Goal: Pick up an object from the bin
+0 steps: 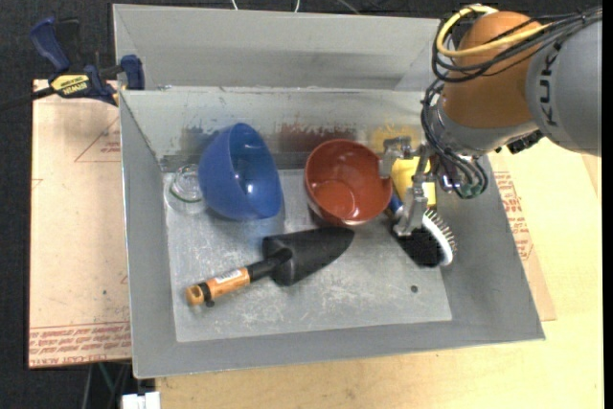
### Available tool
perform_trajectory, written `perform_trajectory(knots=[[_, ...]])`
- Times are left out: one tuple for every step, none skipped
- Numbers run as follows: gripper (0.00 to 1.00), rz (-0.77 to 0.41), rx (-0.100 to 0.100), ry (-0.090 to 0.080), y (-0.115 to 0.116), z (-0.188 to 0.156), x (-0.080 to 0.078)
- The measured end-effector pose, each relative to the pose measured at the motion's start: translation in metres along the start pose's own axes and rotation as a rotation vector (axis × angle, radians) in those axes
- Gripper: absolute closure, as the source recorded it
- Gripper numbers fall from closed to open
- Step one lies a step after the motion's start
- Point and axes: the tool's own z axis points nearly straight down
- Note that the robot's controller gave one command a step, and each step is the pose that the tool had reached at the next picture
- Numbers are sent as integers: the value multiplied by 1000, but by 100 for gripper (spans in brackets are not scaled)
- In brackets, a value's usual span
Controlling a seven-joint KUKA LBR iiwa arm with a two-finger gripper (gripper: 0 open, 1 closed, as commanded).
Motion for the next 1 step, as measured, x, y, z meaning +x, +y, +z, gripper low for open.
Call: perform_trajectory(knots=[[0, -109, 0, -4, -1, -101, 17]])
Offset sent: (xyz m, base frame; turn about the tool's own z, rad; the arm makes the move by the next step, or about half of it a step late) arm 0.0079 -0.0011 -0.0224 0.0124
